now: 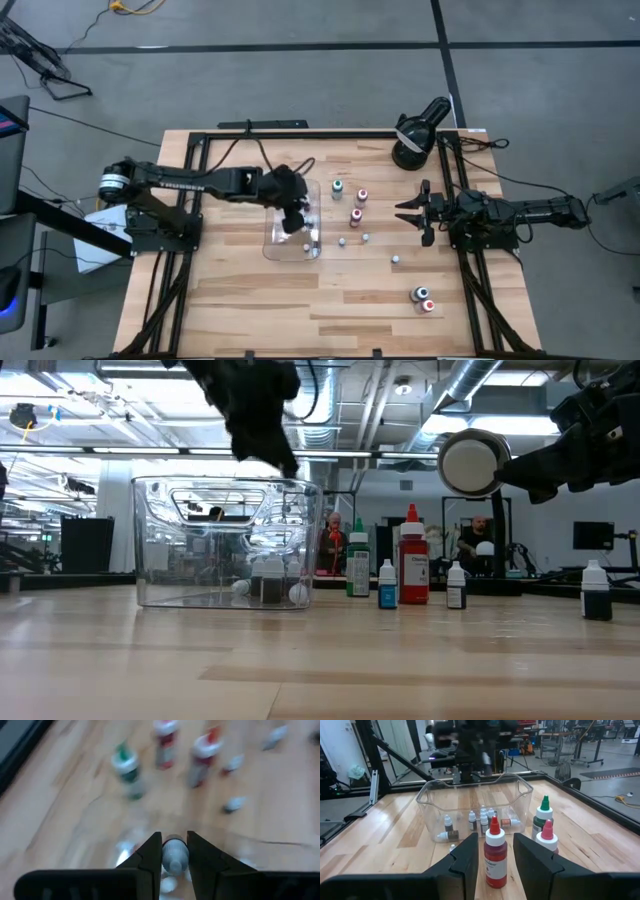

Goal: Pick & Place food coloring
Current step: Put the bottom small red food coloring bottle into the transparent bin

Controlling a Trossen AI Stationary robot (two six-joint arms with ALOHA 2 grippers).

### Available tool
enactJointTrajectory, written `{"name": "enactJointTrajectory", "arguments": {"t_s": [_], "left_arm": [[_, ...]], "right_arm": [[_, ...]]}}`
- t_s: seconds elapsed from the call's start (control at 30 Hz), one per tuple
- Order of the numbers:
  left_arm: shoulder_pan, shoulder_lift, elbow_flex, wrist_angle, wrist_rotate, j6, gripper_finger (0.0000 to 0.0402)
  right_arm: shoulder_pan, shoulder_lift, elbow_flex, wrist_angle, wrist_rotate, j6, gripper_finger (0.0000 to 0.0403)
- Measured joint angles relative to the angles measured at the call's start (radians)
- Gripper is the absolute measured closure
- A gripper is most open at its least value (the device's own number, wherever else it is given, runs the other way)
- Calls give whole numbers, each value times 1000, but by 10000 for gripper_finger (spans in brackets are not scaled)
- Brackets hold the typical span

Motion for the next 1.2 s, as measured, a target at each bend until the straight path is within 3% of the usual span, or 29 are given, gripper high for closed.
{"name": "enactJointTrajectory", "arguments": {"t_s": [0.3, 0.77, 0.93, 1.2], "left_arm": [[63, 4, -1, -95, -22, 54, 340], [54, 207, -14, -44, -22, 391, 340], [36, 254, -14, -22, 28, 493, 340], [23, 267, -14, -41, -5, 574, 340]], "right_arm": [[0, 0, 0, 0, 0, 0, 290], [0, 0, 0, -1, 0, 0, 290], [0, 0, 0, 0, 0, 0, 290], [0, 0, 0, 0, 0, 0, 290]]}}
